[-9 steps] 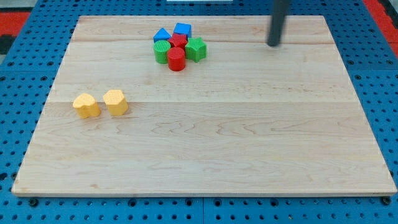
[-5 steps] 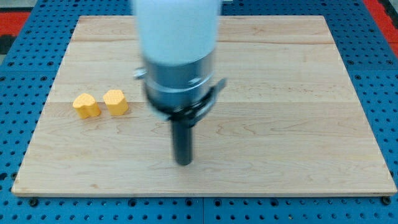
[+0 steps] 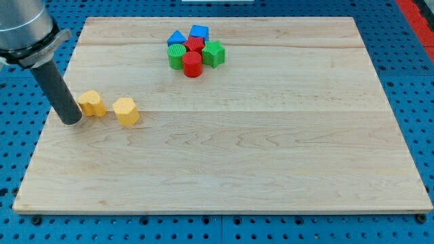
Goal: Push the yellow hexagon diagonal bottom right to the green star
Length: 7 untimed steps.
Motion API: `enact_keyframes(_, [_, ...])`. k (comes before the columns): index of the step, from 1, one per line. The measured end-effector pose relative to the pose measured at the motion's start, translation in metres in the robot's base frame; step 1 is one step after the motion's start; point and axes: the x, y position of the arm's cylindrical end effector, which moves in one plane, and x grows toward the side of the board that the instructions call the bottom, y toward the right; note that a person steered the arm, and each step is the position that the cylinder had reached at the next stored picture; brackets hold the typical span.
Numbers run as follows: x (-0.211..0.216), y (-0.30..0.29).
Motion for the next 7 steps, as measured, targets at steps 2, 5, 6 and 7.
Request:
enact_keyframes(2, [-0.025,0.142])
enact_keyframes(5, [0.036,0.199])
enact_keyframes(6, [0.038,0.249])
enact_keyframes(7, [0.038,0.304])
